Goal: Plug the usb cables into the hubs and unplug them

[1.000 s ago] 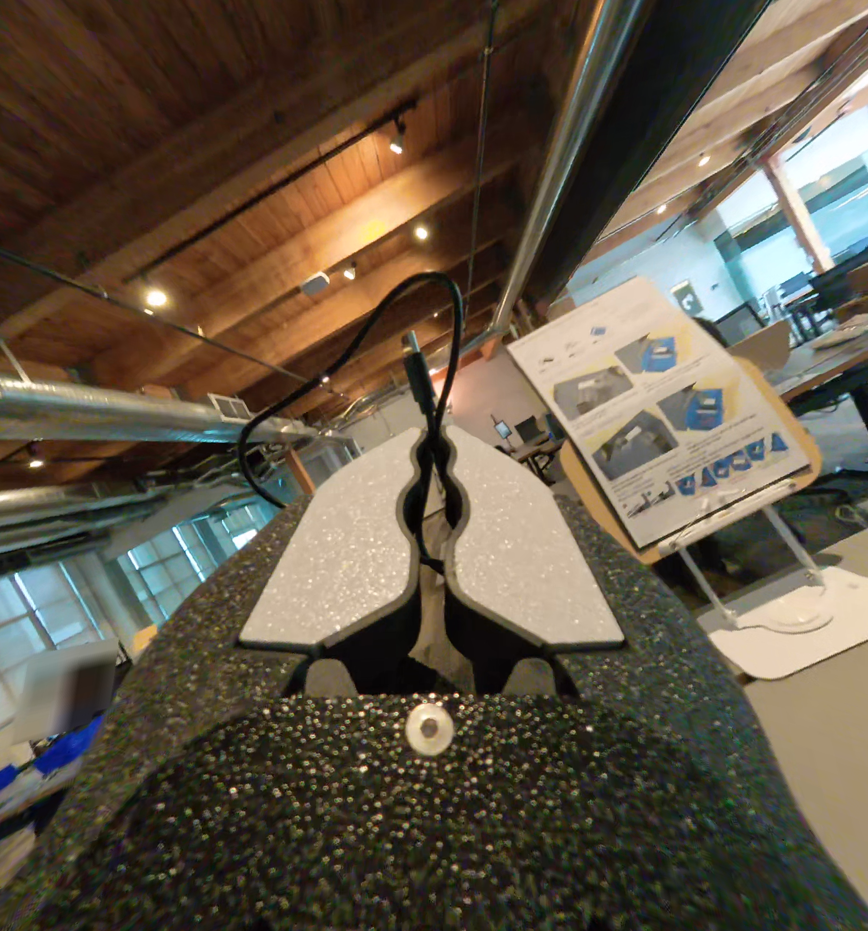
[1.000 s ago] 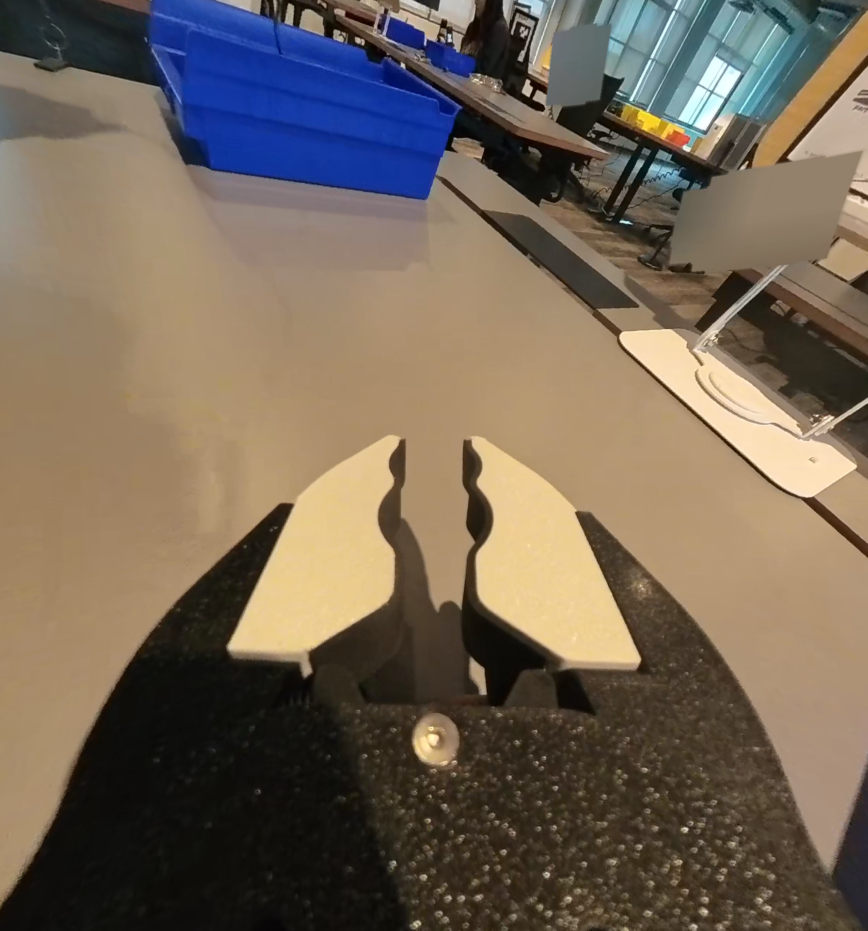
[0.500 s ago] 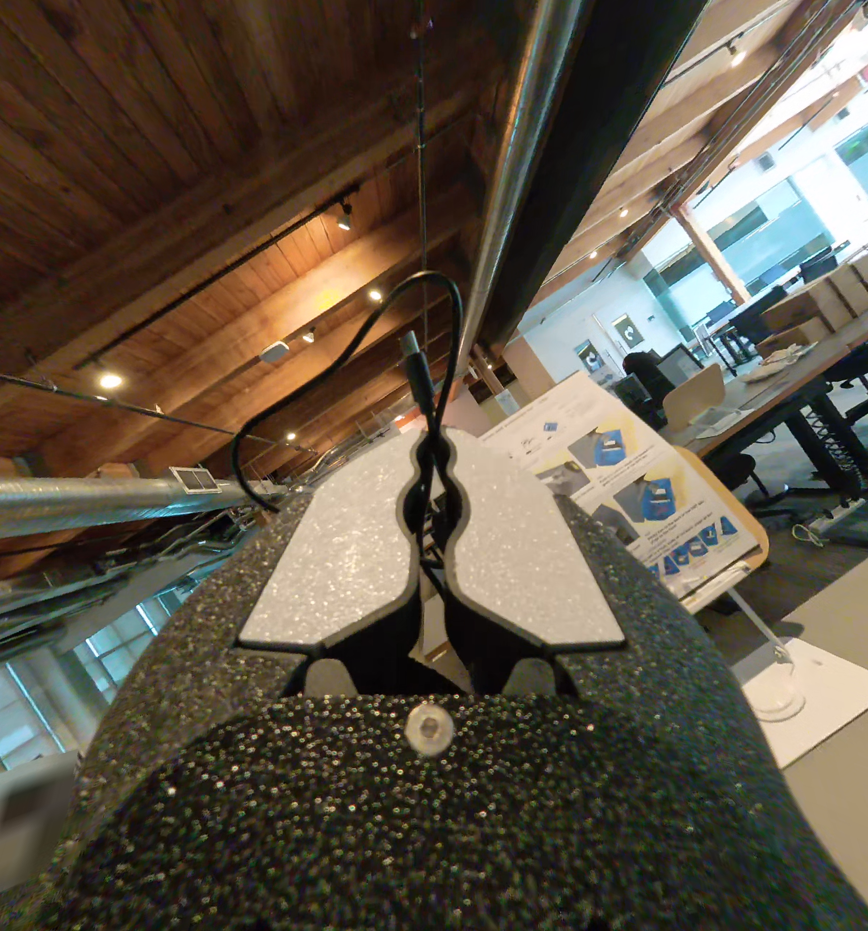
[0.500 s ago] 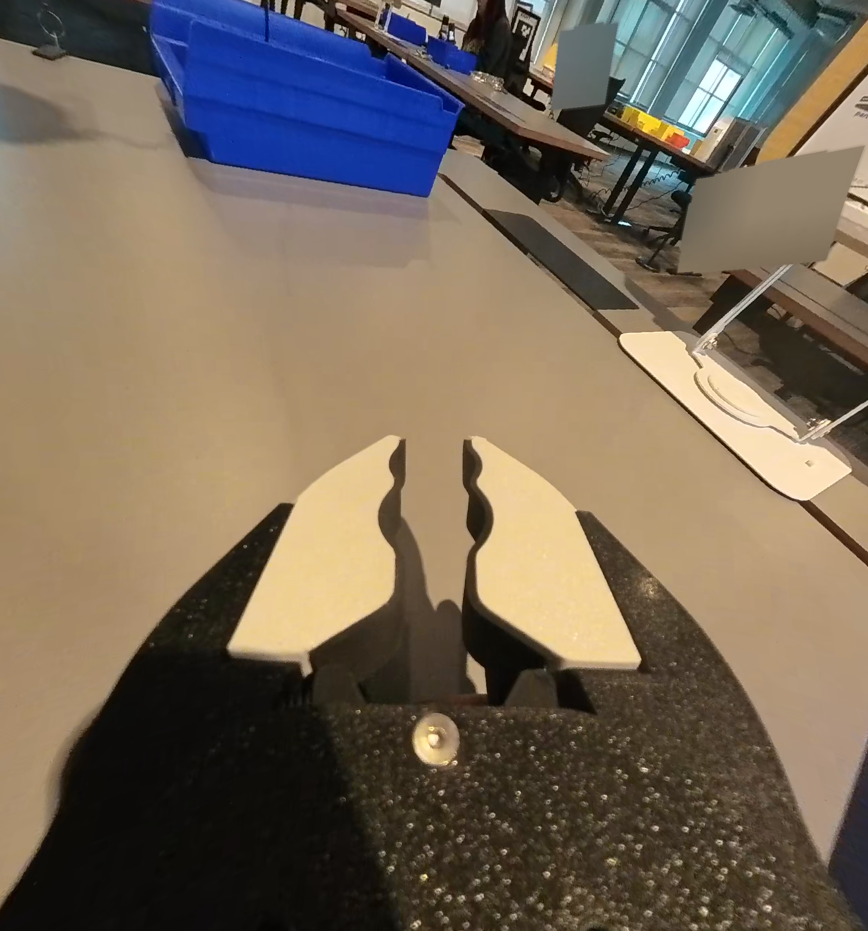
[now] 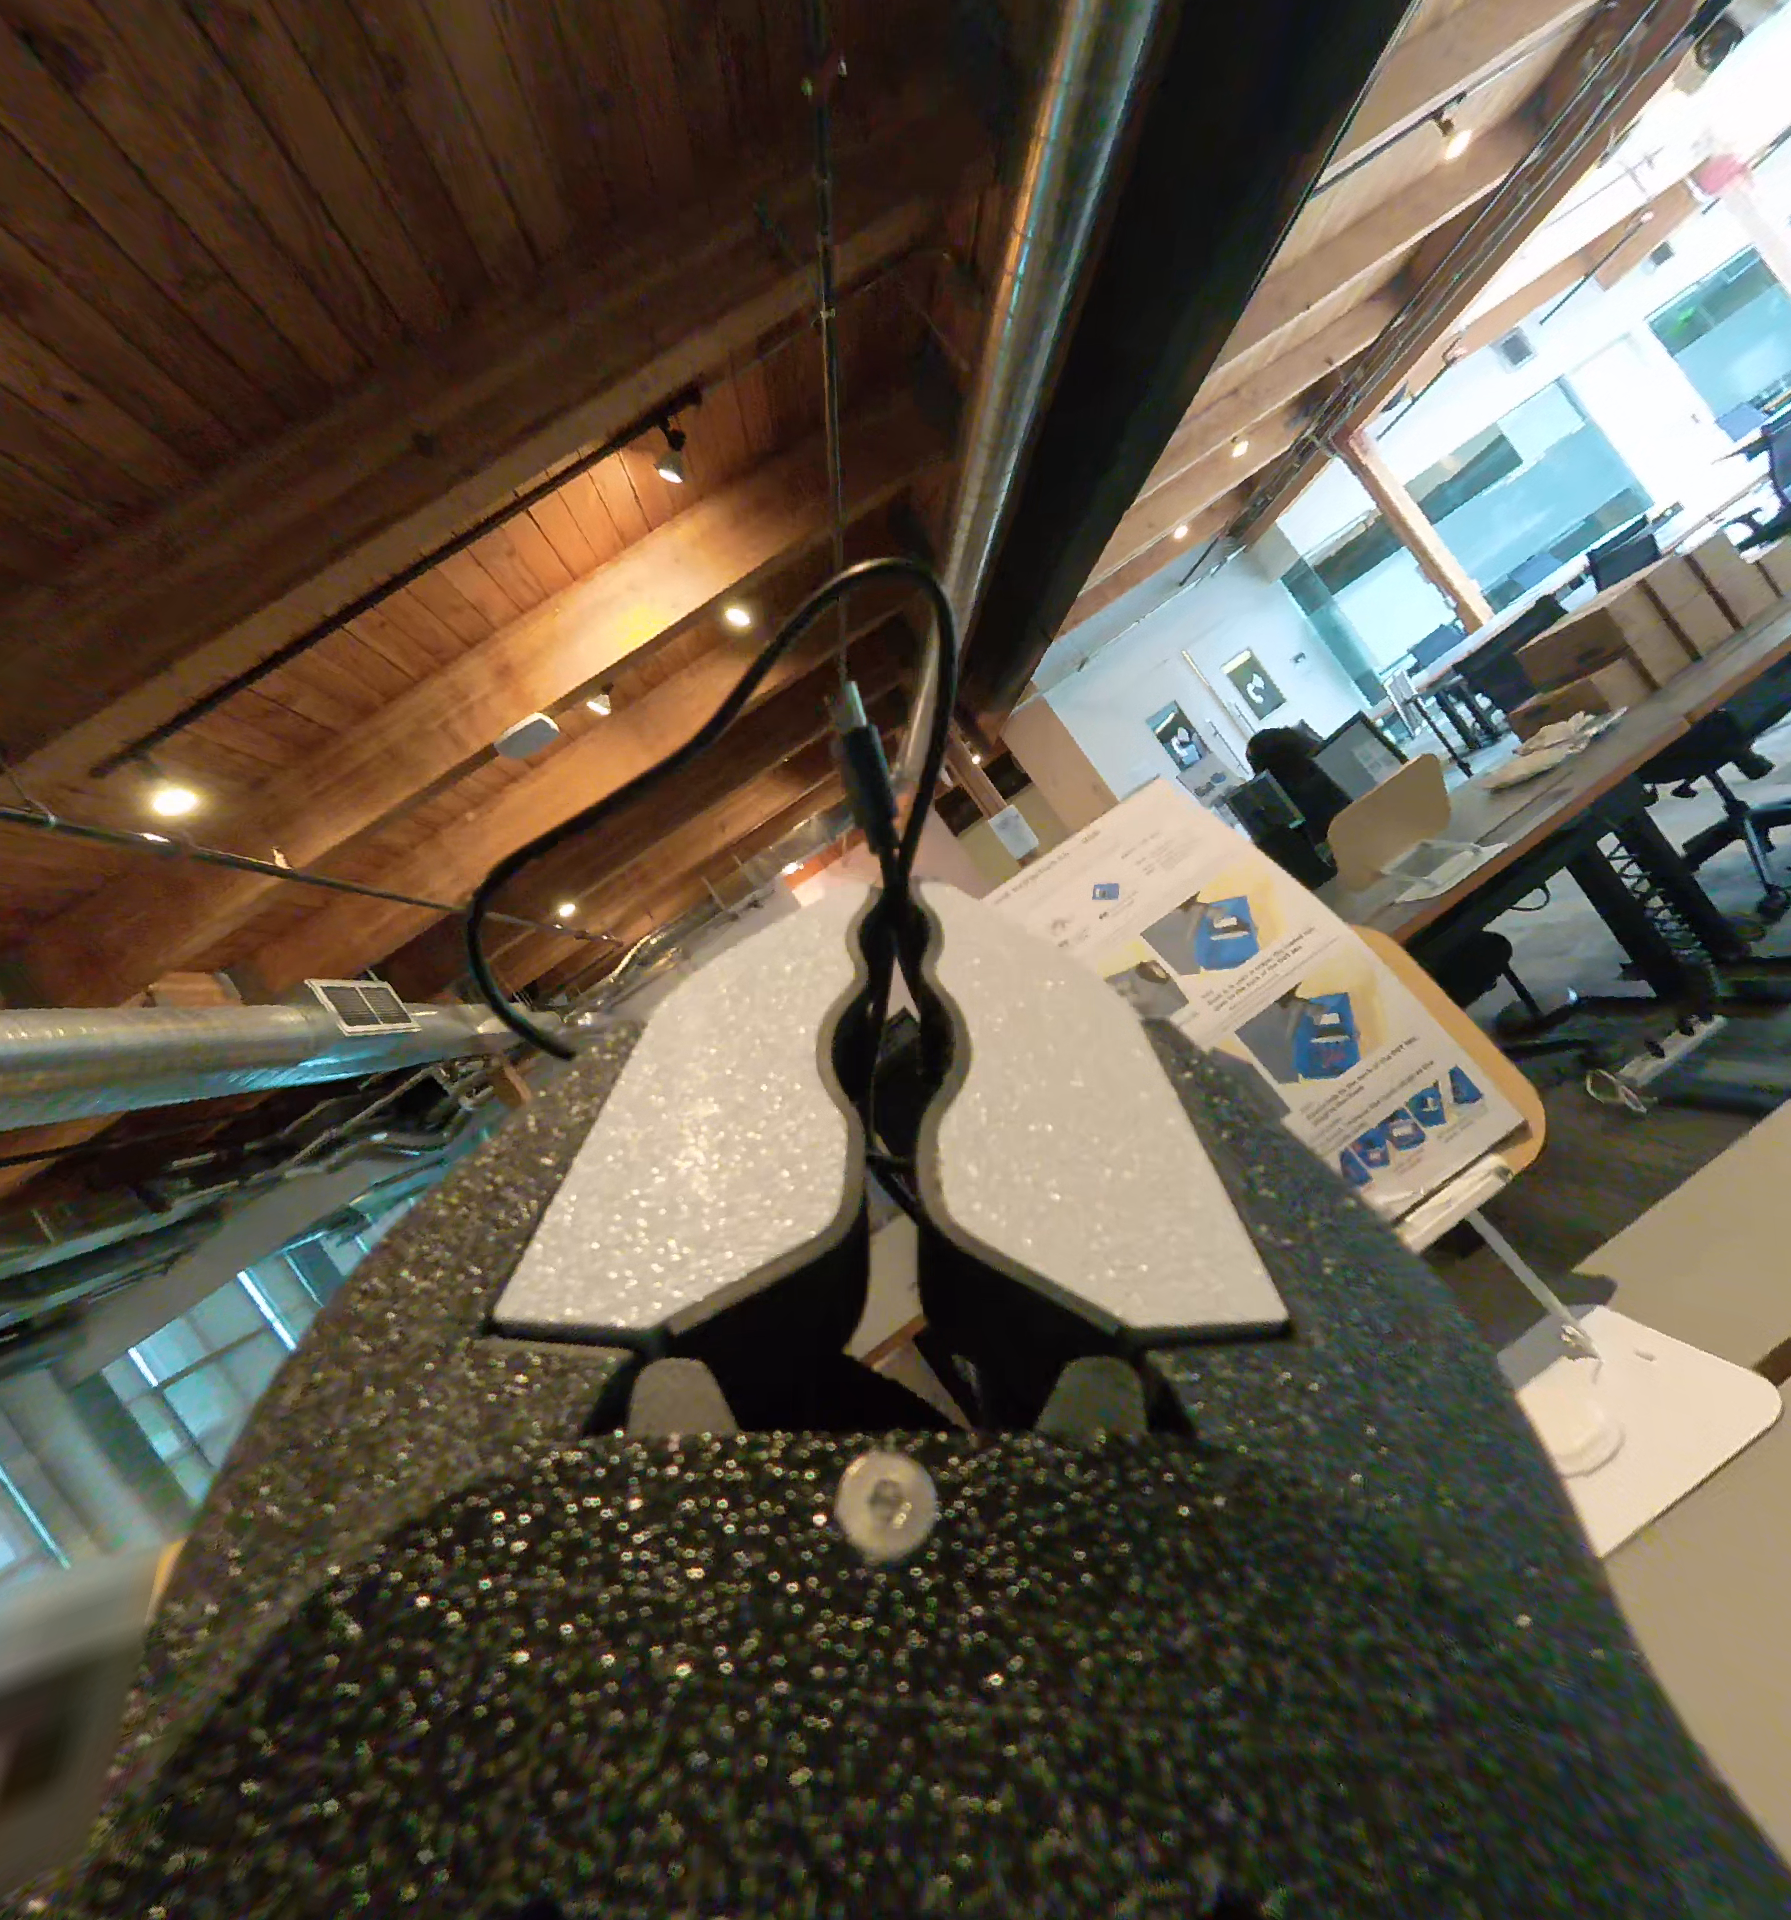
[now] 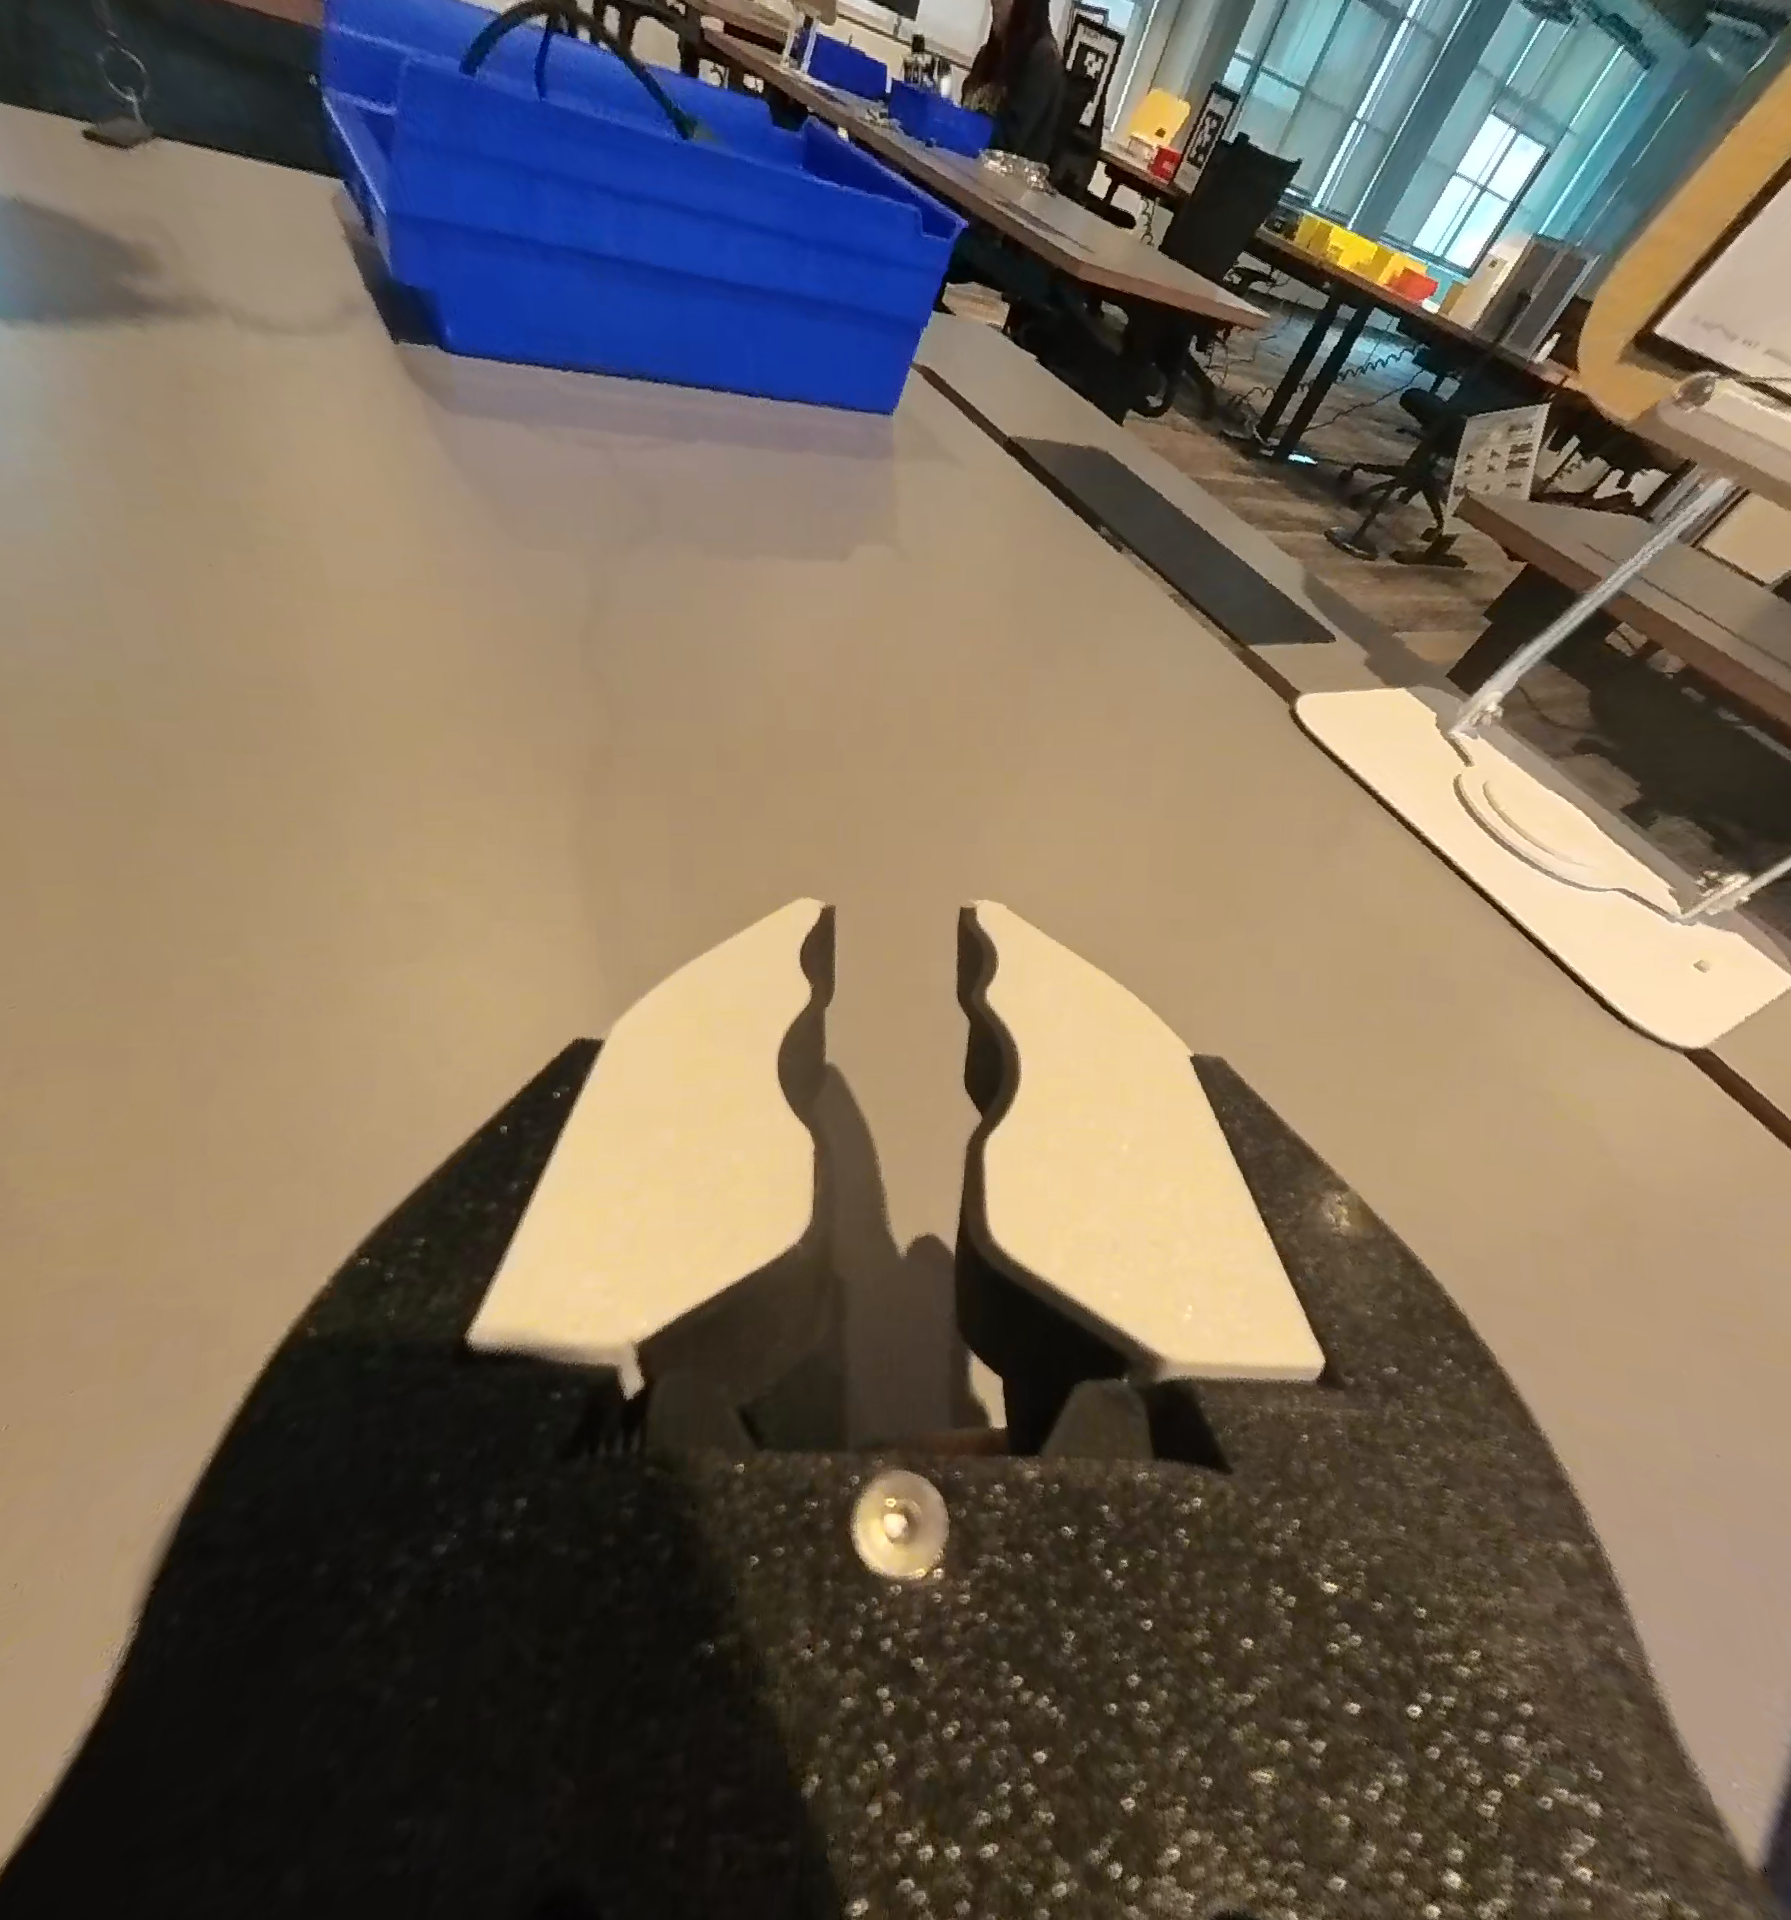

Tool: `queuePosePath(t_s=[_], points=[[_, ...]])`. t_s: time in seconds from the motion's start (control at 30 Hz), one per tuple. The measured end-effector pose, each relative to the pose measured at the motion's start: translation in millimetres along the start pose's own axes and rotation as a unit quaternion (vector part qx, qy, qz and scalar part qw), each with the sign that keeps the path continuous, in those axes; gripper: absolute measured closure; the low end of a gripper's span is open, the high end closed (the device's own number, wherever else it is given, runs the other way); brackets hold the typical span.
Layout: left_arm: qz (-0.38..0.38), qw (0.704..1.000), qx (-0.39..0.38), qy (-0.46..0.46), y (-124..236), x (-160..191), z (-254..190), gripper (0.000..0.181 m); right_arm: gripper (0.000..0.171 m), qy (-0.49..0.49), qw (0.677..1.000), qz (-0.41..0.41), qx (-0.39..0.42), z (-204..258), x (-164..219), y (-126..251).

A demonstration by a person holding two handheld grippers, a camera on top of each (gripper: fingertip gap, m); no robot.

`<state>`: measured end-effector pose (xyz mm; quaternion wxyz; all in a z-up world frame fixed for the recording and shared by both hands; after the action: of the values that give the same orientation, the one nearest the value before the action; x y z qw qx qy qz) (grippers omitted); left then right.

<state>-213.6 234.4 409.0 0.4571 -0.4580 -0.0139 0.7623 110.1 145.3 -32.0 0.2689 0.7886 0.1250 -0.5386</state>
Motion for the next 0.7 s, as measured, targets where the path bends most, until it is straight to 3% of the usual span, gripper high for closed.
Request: queuePosePath(t_s=[0.2, 0.5, 0.7], points=[[0.052, 0.999, -0.011, 0.005, 16, 55, 0, 0.179, 0.148, 0.008, 1.000, 0.000, -0.016, 10, -7, -12], [0.201, 0.977, -0.049, 0.053, 59, 194, 11, 0.178, 0.148, 0.027, 0.999, 0.014, -0.014, 16, -7, -17], [0.204, 0.973, -0.068, 0.082, 75, 232, 7, 0.179, 0.148, 0.029, 0.999, 0.013, -0.003, 15, -6, -16]])
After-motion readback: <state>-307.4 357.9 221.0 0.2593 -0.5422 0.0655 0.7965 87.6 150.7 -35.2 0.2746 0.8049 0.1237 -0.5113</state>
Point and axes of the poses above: each gripper's, where its closed fingertips meet, y back along the fingers, x out of its underside, z = x × y across the jaws, the point moved 9 cm from there along y, back along the fingers, and after that the axes turned 1 degree about z, right-handed, at the moved point
